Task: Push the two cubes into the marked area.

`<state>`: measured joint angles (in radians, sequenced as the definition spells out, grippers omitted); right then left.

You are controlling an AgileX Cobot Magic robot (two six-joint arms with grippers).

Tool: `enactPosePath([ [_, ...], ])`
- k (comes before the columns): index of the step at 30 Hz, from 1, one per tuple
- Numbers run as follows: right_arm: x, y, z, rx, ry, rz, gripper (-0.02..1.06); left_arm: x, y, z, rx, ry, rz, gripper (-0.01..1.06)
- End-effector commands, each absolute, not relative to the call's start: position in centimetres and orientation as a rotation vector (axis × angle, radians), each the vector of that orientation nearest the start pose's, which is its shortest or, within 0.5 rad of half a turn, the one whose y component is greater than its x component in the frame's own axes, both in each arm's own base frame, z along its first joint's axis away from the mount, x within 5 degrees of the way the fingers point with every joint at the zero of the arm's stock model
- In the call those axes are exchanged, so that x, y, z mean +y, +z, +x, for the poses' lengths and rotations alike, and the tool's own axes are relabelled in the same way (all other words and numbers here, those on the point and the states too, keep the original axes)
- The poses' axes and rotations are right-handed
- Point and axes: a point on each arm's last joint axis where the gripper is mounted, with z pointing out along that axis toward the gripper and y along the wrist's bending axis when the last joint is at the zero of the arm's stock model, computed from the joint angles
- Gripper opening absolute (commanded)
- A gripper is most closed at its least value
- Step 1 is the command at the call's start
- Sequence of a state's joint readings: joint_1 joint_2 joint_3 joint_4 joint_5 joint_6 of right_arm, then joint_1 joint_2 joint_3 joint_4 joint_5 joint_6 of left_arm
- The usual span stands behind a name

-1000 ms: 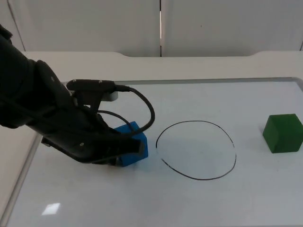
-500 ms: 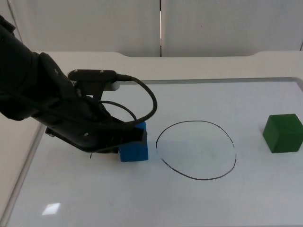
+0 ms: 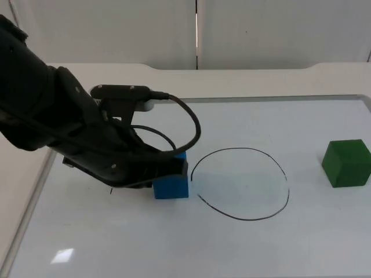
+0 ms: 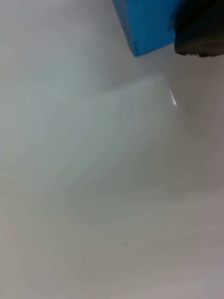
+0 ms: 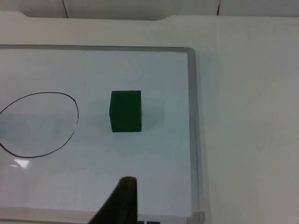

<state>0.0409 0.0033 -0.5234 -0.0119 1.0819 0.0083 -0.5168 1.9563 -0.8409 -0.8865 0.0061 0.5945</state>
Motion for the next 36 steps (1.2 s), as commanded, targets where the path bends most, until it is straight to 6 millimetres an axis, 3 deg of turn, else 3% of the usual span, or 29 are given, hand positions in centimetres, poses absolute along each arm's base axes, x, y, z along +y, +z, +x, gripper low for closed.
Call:
enactPosePath([
  [1,-0.1,28.0,-0.7,2.047,0.017,-0.037,1.05,-17.1,9.1,29.3,2.604,-0.303,0.268,0.0],
  [16,-0.1,28.0,-0.7,2.047,0.016,-0.039,1.05,-18.6,9.7,29.5,2.578,-0.34,0.291,0.0],
  [26,-0.1,28.0,-0.7,2.047,0.016,-0.039,1.05,-18.9,8.4,29.0,2.642,-0.354,0.319,0.0],
  [36,-0.1,28.0,-0.7,2.047,0.016,-0.039,1.05,-19.4,8.5,28.7,2.632,-0.353,0.329,0.0],
])
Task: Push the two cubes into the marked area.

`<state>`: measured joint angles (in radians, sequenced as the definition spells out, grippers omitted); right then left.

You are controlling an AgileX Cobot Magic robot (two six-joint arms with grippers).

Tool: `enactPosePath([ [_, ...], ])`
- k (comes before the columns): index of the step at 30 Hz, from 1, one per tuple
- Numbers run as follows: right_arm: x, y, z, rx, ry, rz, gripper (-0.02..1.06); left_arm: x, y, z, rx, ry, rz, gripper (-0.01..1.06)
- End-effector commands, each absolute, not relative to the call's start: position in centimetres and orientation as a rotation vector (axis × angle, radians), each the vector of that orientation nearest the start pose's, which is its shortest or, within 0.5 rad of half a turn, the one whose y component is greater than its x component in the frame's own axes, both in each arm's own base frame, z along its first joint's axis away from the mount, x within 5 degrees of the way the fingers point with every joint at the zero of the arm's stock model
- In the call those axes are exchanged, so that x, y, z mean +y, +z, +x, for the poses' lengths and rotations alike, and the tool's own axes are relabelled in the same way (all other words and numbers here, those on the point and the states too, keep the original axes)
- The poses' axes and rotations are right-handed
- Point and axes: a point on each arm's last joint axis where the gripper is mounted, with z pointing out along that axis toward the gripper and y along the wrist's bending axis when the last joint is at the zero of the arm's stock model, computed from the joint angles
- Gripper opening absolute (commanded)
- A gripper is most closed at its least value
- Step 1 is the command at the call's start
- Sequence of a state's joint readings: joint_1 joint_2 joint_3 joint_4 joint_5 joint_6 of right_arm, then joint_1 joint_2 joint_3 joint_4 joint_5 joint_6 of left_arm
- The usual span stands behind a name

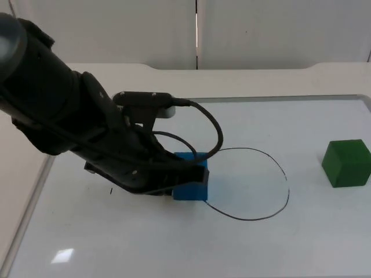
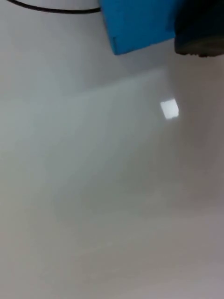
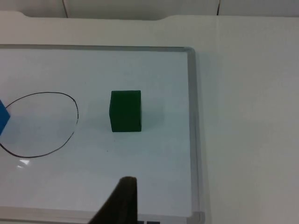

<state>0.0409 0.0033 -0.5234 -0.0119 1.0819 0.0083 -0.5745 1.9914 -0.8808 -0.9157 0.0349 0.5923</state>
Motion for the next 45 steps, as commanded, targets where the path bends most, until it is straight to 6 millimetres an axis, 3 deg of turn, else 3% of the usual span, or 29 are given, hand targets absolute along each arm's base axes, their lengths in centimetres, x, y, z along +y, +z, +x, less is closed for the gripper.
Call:
enactPosePath([
  [1,-0.1,28.0,-0.7,2.047,0.016,-0.039,1.05,-19.7,8.5,28.6,2.625,-0.352,0.341,0.0],
  [8,-0.1,28.0,-0.7,2.047,0.016,-0.039,1.05,-20.6,8.6,28.2,2.579,-0.329,0.37,0.0],
  [19,-0.1,28.0,-0.7,2.047,0.016,-0.039,1.05,-22.2,9.6,29.6,2.559,-0.4,0.394,0.0],
  [45,-0.2,28.0,-0.7,2.047,0.013,-0.038,1.05,-23.2,9.3,29.1,2.543,-0.393,0.419,0.0],
])
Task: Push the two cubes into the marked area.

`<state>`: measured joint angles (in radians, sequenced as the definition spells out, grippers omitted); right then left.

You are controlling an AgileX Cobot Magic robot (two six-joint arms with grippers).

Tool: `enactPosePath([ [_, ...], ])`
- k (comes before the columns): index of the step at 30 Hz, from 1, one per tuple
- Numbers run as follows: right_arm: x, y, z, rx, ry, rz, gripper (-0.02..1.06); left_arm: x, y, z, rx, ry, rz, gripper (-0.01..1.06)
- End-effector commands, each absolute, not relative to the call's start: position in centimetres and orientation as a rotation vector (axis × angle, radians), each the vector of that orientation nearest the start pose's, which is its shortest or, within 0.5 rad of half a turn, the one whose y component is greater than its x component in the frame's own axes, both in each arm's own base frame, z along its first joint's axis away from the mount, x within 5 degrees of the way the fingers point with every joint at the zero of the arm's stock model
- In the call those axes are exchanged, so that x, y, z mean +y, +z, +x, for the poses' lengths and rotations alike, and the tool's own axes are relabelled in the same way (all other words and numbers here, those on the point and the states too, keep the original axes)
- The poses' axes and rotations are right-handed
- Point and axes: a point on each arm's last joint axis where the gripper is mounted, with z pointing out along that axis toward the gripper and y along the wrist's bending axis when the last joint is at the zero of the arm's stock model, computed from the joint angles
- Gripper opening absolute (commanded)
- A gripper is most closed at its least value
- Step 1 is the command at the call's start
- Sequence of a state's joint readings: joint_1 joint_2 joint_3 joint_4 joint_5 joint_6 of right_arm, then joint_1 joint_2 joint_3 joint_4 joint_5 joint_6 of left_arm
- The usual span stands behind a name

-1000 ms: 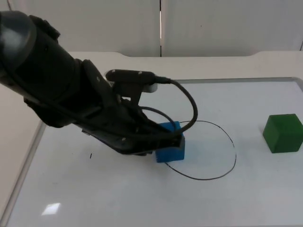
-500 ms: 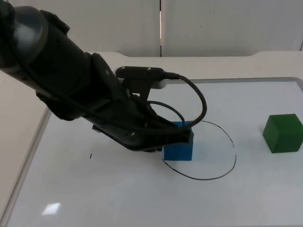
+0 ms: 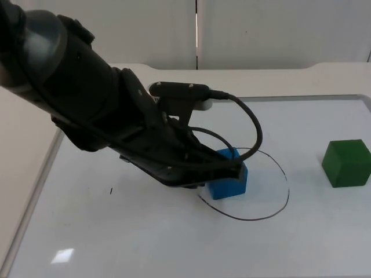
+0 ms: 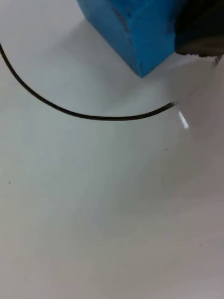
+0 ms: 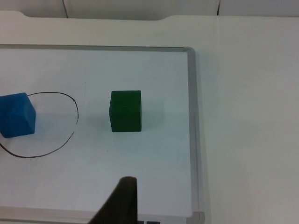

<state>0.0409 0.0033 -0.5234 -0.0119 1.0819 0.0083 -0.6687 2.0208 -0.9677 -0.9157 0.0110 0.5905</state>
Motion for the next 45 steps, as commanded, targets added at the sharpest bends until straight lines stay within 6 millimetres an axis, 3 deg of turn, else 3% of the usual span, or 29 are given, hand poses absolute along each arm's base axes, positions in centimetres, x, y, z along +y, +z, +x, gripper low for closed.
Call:
enactPosePath([
  [1,-0.2,28.0,-0.7,2.047,0.013,-0.038,1.05,-23.2,9.3,29.1,2.54,-0.39,0.423,0.0],
  [11,-0.2,28.0,-0.7,2.047,0.013,-0.038,1.05,-23.1,9.4,29.1,2.522,-0.373,0.486,0.0],
  [16,-0.2,28.0,-0.7,2.047,0.013,-0.038,1.05,-22.0,10.9,29.9,2.495,-0.378,0.491,0.0],
  [22,-0.2,28.0,-0.7,2.047,0.013,-0.038,1.05,-18.6,14.2,31.5,2.459,-0.383,0.463,0.0],
  [25,-0.2,28.0,-0.7,2.047,0.013,-0.038,1.05,-16.2,17.4,32.2,2.407,-0.387,0.424,0.0],
  [26,-0.2,28.0,-0.7,2.047,0.013,-0.038,1.05,-16.2,17.4,32.2,2.407,-0.387,0.424,0.0],
  [30,-0.2,28.0,-0.7,2.047,0.013,-0.038,1.05,-13.8,21.8,31.9,2.313,-0.388,0.397,0.0],
  [31,-0.2,28.0,-0.7,2.047,0.013,-0.038,1.05,-13.8,21.8,31.9,2.313,-0.388,0.397,0.0],
  [36,-0.2,28.0,-0.7,2.047,0.013,-0.038,1.05,-12.7,26.9,29.9,2.184,-0.382,0.457,0.0],
  [45,-0.2,28.0,-0.7,2.047,0.013,-0.038,1.05,-12.0,31.6,26.2,2.099,-0.452,0.506,0.0],
])
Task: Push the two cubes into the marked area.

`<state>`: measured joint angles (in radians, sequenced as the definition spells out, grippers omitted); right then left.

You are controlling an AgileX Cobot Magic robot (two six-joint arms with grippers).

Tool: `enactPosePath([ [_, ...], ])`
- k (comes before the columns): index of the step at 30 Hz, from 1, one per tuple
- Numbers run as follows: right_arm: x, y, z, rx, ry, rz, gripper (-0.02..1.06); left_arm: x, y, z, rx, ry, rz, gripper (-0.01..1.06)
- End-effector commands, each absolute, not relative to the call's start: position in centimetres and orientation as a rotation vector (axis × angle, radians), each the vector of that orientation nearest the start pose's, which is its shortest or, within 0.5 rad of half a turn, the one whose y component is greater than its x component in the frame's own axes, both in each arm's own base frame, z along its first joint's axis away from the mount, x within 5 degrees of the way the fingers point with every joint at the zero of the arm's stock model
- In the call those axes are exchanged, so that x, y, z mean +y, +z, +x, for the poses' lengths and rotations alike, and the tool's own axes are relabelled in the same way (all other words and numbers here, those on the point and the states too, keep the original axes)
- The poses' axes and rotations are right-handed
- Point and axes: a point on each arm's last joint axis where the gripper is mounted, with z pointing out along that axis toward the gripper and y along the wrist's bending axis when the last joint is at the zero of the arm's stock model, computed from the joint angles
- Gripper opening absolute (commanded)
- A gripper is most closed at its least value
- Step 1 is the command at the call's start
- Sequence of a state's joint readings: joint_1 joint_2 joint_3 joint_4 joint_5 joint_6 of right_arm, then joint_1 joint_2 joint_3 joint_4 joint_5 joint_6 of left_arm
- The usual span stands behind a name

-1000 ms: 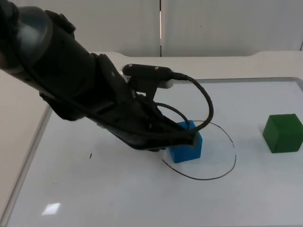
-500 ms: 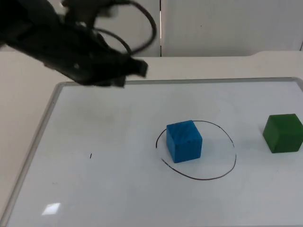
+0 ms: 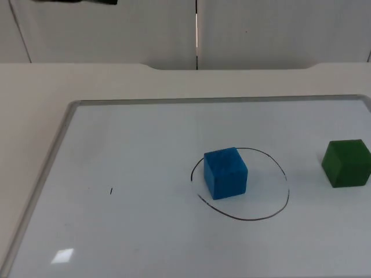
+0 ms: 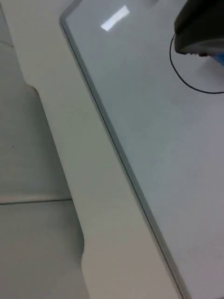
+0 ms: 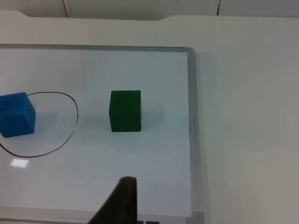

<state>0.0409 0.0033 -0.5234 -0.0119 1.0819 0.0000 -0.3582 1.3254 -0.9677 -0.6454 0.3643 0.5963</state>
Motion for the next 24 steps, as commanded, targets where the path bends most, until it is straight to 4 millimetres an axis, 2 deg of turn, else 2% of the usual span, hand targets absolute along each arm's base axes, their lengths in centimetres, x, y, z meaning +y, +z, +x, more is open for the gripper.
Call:
enactPosePath([
  [1,-0.2,28.0,-0.7,2.047,0.013,-0.038,1.05,-11.9,32.0,25.8,2.089,-0.459,0.512,0.0],
  [7,-0.2,28.0,-0.7,2.047,0.013,-0.038,1.05,-11.2,34.4,22.7,2.05,-0.486,0.586,0.0],
  [8,-0.2,28.0,-0.7,2.047,0.013,-0.038,1.05,-11.2,34.4,22.7,2.05,-0.486,0.586,0.0],
  [13,-0.2,28.0,-0.7,2.047,0.013,-0.038,1.05,-10.5,35.8,19.8,2.026,-0.52,0.633,0.0],
  [18,-0.2,28.0,-0.7,2.047,0.009,-0.038,1.05,-9.8,36.1,18.0,1.99,-0.519,0.63,0.0],
  [24,-0.2,28.0,-0.7,2.047,0.009,-0.038,1.05,-8.9,34.7,15.6,1.988,-0.517,0.627,0.0],
])
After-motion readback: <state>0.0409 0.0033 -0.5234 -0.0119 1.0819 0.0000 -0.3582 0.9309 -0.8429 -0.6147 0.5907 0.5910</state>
